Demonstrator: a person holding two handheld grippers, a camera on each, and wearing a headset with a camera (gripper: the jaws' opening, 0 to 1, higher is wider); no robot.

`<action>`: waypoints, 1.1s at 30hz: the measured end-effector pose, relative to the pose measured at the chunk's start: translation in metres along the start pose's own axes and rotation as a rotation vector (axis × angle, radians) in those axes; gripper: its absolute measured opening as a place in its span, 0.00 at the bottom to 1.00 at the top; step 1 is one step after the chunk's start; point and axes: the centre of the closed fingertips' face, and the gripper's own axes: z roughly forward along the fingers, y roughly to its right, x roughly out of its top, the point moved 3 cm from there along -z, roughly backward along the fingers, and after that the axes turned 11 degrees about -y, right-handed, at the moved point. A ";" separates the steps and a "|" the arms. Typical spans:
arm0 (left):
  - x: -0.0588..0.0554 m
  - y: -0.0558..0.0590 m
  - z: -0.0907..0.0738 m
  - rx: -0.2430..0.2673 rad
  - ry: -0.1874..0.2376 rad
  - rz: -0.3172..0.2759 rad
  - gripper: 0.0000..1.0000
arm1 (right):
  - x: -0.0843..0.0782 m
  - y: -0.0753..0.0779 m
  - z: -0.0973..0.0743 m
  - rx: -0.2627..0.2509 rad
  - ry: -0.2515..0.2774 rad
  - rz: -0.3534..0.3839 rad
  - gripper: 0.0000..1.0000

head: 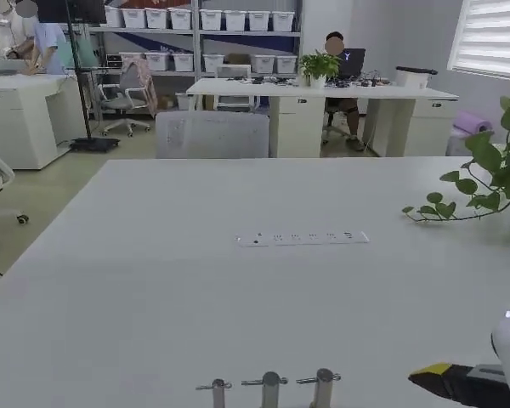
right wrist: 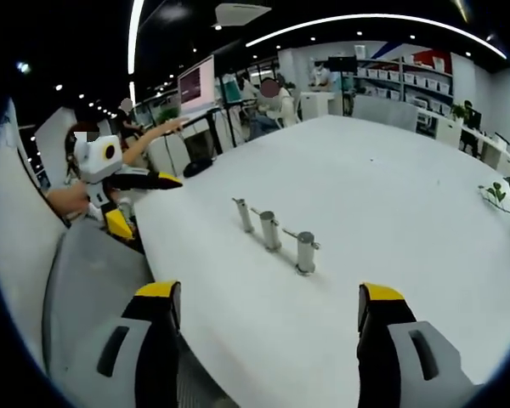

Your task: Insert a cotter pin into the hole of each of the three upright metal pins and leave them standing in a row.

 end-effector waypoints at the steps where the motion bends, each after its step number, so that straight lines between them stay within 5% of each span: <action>1: 0.000 0.000 -0.001 0.001 0.000 0.002 0.94 | -0.001 -0.001 0.000 0.001 0.005 0.002 0.88; 11: -0.002 0.001 -0.003 0.007 -0.004 -0.002 0.99 | -0.006 -0.005 -0.002 -0.006 0.045 0.031 1.00; 33: -0.005 0.000 -0.006 0.019 -0.007 -0.010 0.99 | -0.010 -0.008 -0.001 -0.010 0.050 0.040 0.99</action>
